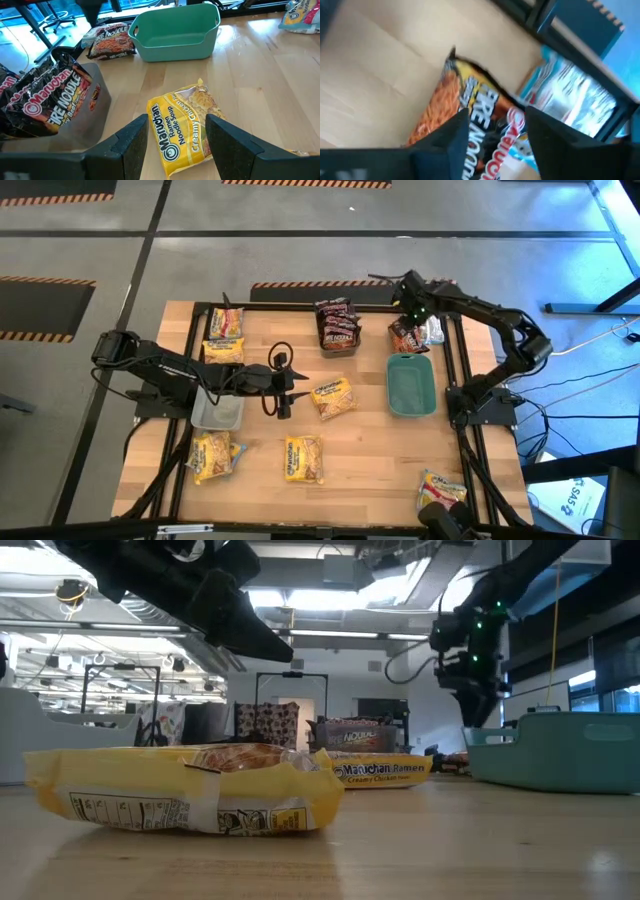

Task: Sort Maruchan noodles
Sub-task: Put the black noodle pack into the black bin

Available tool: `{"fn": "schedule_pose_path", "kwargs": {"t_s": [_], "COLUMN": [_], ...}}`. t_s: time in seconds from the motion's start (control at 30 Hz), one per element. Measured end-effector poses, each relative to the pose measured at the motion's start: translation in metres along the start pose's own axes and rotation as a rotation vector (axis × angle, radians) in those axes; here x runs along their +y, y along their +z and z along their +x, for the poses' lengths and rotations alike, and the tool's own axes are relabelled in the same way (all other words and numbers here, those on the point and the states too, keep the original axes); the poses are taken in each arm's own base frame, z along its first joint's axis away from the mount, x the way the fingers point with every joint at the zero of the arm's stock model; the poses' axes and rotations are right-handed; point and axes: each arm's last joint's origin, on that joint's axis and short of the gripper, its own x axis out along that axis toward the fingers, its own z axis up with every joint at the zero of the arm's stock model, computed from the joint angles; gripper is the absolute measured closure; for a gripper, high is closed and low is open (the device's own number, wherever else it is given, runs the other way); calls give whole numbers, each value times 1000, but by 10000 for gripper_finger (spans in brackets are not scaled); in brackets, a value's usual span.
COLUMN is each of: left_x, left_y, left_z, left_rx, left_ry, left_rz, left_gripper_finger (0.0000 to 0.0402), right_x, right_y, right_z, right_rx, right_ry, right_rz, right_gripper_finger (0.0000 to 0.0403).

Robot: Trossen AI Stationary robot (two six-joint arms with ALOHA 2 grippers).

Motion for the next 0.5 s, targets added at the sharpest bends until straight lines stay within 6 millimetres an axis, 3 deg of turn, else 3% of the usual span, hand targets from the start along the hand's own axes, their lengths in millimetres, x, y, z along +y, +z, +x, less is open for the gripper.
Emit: {"fn": "schedule_pose_path", "kwargs": {"t_s": [0.27,0.5], "left_x": [0,0], "left_y": [0,0], "left_z": [0,0], "left_rx": [0,0], "left_ry": [0,0], "left_rz": [-8,-24], "left_gripper_finger": [209,209], "right_x": [4,26], "right_y": [-9,-3], "right_z": [35,39], "right_rx": [117,76], "right_ry": [24,115], "right_rz": [7,-79], "right_gripper_finger": [344,381]}}
